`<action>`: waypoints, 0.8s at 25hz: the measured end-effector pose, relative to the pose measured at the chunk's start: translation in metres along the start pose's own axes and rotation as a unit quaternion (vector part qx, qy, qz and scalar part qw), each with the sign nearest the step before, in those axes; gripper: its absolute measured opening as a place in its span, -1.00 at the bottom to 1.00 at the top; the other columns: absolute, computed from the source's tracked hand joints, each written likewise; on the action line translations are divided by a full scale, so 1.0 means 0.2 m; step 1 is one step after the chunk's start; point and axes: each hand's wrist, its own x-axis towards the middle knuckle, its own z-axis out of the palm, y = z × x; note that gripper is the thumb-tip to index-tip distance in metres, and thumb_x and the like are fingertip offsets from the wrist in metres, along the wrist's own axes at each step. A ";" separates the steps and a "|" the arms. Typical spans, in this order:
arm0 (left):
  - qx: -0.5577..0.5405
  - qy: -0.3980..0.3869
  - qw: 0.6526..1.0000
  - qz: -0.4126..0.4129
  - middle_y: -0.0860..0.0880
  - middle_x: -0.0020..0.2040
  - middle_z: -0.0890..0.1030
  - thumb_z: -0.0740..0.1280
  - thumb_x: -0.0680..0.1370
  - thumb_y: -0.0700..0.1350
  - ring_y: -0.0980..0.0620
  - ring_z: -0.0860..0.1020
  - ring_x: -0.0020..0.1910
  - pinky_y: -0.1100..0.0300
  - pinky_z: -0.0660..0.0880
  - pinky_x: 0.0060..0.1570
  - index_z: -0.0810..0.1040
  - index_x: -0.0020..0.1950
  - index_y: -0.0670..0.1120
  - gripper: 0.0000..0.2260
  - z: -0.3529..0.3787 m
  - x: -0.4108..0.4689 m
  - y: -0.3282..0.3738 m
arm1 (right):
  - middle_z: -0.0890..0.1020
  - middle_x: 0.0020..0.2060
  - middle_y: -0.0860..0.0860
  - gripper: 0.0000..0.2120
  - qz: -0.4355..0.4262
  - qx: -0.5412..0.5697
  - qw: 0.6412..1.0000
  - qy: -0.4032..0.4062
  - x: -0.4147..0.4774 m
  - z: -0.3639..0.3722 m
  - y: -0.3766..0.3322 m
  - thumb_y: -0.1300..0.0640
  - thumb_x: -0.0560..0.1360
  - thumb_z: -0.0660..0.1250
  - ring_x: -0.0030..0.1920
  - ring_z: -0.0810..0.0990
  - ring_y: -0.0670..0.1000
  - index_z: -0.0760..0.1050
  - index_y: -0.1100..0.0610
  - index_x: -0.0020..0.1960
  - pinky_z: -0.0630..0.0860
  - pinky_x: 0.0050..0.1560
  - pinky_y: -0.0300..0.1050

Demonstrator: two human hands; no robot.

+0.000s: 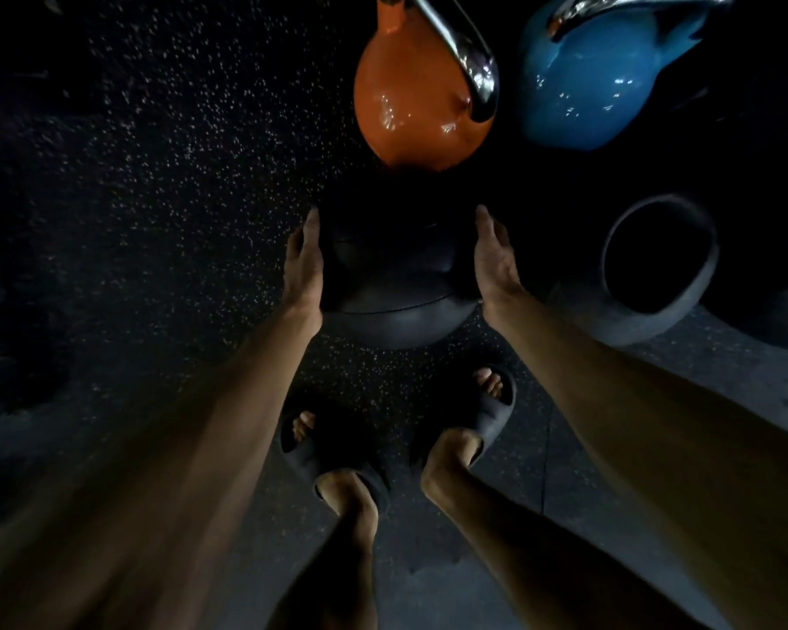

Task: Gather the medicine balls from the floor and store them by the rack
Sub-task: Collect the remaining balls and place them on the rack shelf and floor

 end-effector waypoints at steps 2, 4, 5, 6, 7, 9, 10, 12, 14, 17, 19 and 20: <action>0.008 0.005 1.000 -0.002 0.09 0.40 0.45 0.22 0.35 0.55 -0.01 0.47 0.29 -0.17 0.45 0.31 0.34 0.48 0.26 -0.24 -0.05 -0.11 -0.01 | 0.44 0.44 0.03 -0.44 0.004 -0.004 1.000 0.016 -0.11 -0.02 0.00 -0.32 0.61 0.08 0.42 0.42 0.11 0.30 -0.09 0.52 0.32 0.46 0.10; 0.011 0.016 1.000 -0.021 0.06 0.43 0.44 0.20 0.37 0.54 -0.05 0.47 0.31 -0.22 0.46 0.29 0.33 0.48 0.26 -0.27 -0.12 -0.28 0.02 | 0.44 0.44 0.04 -0.46 0.000 -0.023 1.000 0.020 -0.28 -0.05 -0.06 -0.29 0.62 0.06 0.43 0.40 0.12 0.31 -0.07 0.51 0.29 0.42 -0.01; 0.005 0.017 0.999 -0.028 0.04 0.46 0.42 0.19 0.41 0.52 -0.08 0.45 0.33 -0.24 0.44 0.29 0.31 0.50 0.25 -0.29 -0.16 -0.40 0.05 | 0.43 0.45 0.04 -0.46 0.001 -0.039 0.999 0.016 -0.38 -0.06 -0.11 -0.28 0.63 0.04 0.45 0.38 0.12 0.30 -0.07 0.52 0.25 0.37 -0.07; -0.001 0.022 0.999 -0.031 0.02 0.48 0.40 0.19 0.45 0.49 -0.09 0.44 0.34 -0.23 0.44 0.30 0.28 0.52 0.24 -0.30 -0.19 -0.50 0.08 | 0.41 0.47 0.04 -0.46 0.007 -0.057 0.998 0.009 -0.48 -0.08 -0.17 -0.27 0.64 0.02 0.46 0.37 0.12 0.29 -0.06 0.53 0.23 0.33 -0.07; -0.004 0.029 0.999 -0.031 0.00 0.49 0.37 0.18 0.48 0.47 -0.09 0.43 0.32 -0.21 0.43 0.28 0.25 0.54 0.23 -0.32 -0.23 -0.60 0.12 | 0.40 0.48 0.03 -0.46 0.013 -0.077 0.997 0.005 -0.58 -0.09 -0.24 -0.27 0.65 0.00 0.47 0.35 0.12 0.27 -0.06 0.54 0.21 0.30 -0.07; -0.007 0.036 0.999 -0.036 -0.03 0.52 0.34 0.17 0.51 0.45 -0.11 0.42 0.30 -0.17 0.42 0.23 0.22 0.55 0.22 -0.34 -0.32 -0.86 0.27 | 0.39 0.48 0.05 -0.45 0.006 -0.105 0.994 -0.010 -0.85 -0.11 -0.42 -0.27 0.65 -0.02 0.47 0.35 0.14 0.26 -0.05 0.54 0.22 0.33 -0.04; -0.013 0.041 0.998 -0.038 -0.04 0.53 0.33 0.16 0.51 0.44 -0.14 0.41 0.34 -0.18 0.41 0.23 0.22 0.56 0.22 -0.34 -0.38 -0.99 0.35 | 0.40 0.47 0.08 -0.44 -0.006 -0.104 0.994 -0.012 -0.98 -0.12 -0.51 -0.28 0.65 -0.01 0.46 0.36 0.16 0.27 -0.02 0.54 0.23 0.37 0.01; -0.024 0.050 0.998 -0.042 -0.04 0.52 0.33 0.14 0.51 0.46 -0.19 0.39 0.40 -0.24 0.40 0.26 0.22 0.56 0.23 -0.34 -0.49 -1.28 0.53 | 0.43 0.44 0.12 -0.42 -0.035 -0.100 0.994 -0.001 -1.27 -0.15 -0.69 -0.28 0.64 0.01 0.45 0.38 0.19 0.29 0.03 0.52 0.26 0.41 0.08; -0.022 0.058 0.998 -0.033 -0.02 0.46 0.37 0.12 0.49 0.47 -0.16 0.41 0.36 -0.25 0.41 0.30 0.24 0.56 0.20 -0.31 -0.60 -1.57 0.68 | 0.45 0.42 0.15 -0.41 -0.056 -0.108 0.993 0.004 -1.55 -0.18 -0.85 -0.31 0.63 0.00 0.42 0.39 0.22 0.31 0.03 0.49 0.30 0.43 0.13; -0.020 0.057 0.998 0.003 -0.05 0.45 0.43 0.15 0.41 0.52 -0.16 0.48 0.32 -0.22 0.45 0.31 0.32 0.53 0.12 -0.21 -0.77 -1.94 0.84 | 0.42 0.44 0.19 -0.35 -0.078 -0.128 0.989 0.007 -1.98 -0.21 -1.05 -0.37 0.61 -0.06 0.44 0.36 0.26 0.26 0.01 0.52 0.26 0.45 0.24; -0.016 0.064 0.997 0.027 -0.11 0.44 0.45 0.14 0.47 0.48 -0.20 0.48 0.33 -0.21 0.44 0.33 0.33 0.53 0.05 -0.24 -0.87 -2.17 0.97 | 0.38 0.47 0.20 -0.34 -0.096 -0.131 0.987 0.008 -2.24 -0.23 -1.19 -0.34 0.62 -0.07 0.47 0.32 0.27 0.20 0.01 0.57 0.22 0.48 0.22; -0.009 0.073 0.996 0.043 -0.12 0.43 0.45 0.13 0.51 0.44 -0.20 0.48 0.34 -0.20 0.44 0.34 0.33 0.53 0.02 -0.27 -0.92 -2.28 1.03 | 0.36 0.49 0.20 -0.36 -0.104 -0.125 0.987 0.011 -2.35 -0.25 -1.26 -0.32 0.63 -0.06 0.48 0.31 0.26 0.18 0.01 0.58 0.21 0.48 0.17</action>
